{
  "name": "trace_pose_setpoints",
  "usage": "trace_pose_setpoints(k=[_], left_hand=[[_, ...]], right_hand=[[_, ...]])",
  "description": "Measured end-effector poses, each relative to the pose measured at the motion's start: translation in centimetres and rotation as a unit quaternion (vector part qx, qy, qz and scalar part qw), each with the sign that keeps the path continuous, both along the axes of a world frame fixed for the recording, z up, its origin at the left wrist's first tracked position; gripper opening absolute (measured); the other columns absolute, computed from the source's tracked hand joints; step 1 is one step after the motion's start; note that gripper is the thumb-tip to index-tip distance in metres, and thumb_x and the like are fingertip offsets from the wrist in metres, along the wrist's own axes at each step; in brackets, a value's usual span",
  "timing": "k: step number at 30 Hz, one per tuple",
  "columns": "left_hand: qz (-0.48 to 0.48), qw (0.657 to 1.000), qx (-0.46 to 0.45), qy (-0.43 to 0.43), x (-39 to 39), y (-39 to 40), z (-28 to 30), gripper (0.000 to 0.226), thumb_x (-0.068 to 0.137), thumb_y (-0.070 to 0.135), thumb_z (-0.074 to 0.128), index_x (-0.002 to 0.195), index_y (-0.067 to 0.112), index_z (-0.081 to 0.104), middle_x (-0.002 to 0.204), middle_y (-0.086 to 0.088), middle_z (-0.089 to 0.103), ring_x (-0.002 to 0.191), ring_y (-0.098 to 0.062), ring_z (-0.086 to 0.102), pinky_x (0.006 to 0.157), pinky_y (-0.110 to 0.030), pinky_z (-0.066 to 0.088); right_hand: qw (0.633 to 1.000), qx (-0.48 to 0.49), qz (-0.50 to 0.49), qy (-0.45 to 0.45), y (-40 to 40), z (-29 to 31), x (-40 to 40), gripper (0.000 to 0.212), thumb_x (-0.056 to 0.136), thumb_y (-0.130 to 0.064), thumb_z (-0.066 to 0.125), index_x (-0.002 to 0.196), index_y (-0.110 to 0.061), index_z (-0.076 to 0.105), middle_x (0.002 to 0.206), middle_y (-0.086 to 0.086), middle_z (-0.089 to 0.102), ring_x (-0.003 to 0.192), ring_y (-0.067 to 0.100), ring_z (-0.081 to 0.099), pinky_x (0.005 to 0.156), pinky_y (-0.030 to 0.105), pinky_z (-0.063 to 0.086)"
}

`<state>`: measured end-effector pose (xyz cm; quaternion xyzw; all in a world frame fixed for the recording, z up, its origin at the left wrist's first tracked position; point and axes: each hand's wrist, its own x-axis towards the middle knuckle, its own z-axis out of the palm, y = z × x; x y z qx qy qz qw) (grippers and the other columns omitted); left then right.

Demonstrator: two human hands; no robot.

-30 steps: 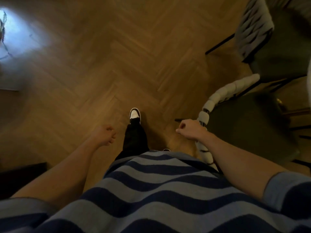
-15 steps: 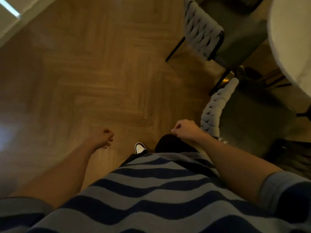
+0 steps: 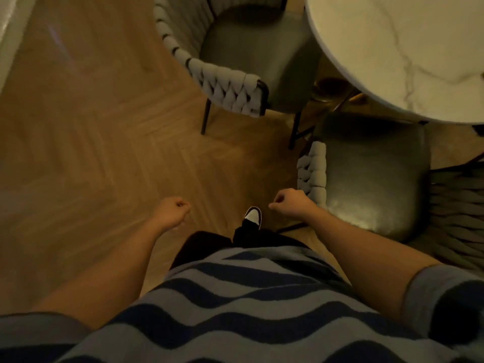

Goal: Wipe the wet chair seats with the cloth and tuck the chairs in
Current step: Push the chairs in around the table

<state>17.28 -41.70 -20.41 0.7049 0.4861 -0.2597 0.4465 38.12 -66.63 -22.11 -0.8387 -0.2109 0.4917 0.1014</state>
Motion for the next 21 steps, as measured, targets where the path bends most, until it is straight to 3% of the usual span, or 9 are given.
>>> trace_pose_setpoints(k=[3, 7, 13, 17, 21], left_hand=[[-0.066, 0.998, 0.0, 0.002, 5.8, 2.1, -0.3, 0.014, 0.099, 0.017, 0.052, 0.093, 0.012, 0.064, 0.083, -0.013, 0.068, 0.072, -0.029, 0.063, 0.061, -0.031, 0.05], [-0.124, 0.992, -0.012, -0.012, 13.3, 4.1, -0.6, 0.02, 0.098, 0.012, 0.05, 0.08, 0.015, 0.058, 0.078, -0.011, 0.063, 0.057, -0.021, 0.055, 0.049, -0.023, 0.042], [-0.236, 0.971, -0.03, -0.022, 22.7, 6.8, -1.0, 0.012, 0.097, 0.018, 0.052, 0.09, 0.015, 0.062, 0.087, -0.009, 0.065, 0.068, -0.021, 0.06, 0.056, -0.025, 0.046], [-0.357, 0.933, -0.003, -0.047, 27.9, 9.1, -1.2, 0.009, 0.095, 0.022, 0.055, 0.091, 0.023, 0.063, 0.094, -0.003, 0.067, 0.081, -0.02, 0.065, 0.065, -0.029, 0.049], [-0.464, 0.88, 0.057, -0.085, 32.5, 11.2, -1.5, 0.025, 0.095, 0.027, 0.057, 0.118, 0.018, 0.059, 0.107, -0.001, 0.062, 0.096, -0.018, 0.058, 0.078, -0.03, 0.046]], right_hand=[[0.998, 0.01, -0.06, 0.002, 0.6, -0.3, 2.6, 0.017, 0.099, -0.037, 0.064, 0.097, -0.02, 0.064, 0.096, -0.001, 0.064, 0.086, 0.013, 0.061, 0.069, 0.027, 0.049], [0.993, 0.011, -0.119, 0.009, 1.7, -0.4, 5.2, 0.018, 0.098, -0.038, 0.065, 0.098, -0.021, 0.066, 0.094, -0.001, 0.067, 0.086, 0.013, 0.063, 0.068, 0.027, 0.049], [0.968, 0.024, -0.249, 0.015, 4.5, 0.2, 8.2, 0.017, 0.098, -0.038, 0.065, 0.095, -0.021, 0.067, 0.089, -0.003, 0.068, 0.088, 0.015, 0.066, 0.065, 0.027, 0.049], [0.942, 0.023, -0.336, 0.001, 7.2, 0.3, 9.0, 0.016, 0.099, -0.038, 0.065, 0.097, -0.021, 0.066, 0.095, 0.001, 0.069, 0.093, 0.018, 0.067, 0.081, 0.035, 0.057], [0.911, 0.021, -0.411, 0.004, 9.6, -0.1, 9.0, 0.019, 0.099, -0.038, 0.064, 0.096, -0.019, 0.066, 0.1, 0.004, 0.07, 0.096, 0.019, 0.066, 0.08, 0.034, 0.055]])
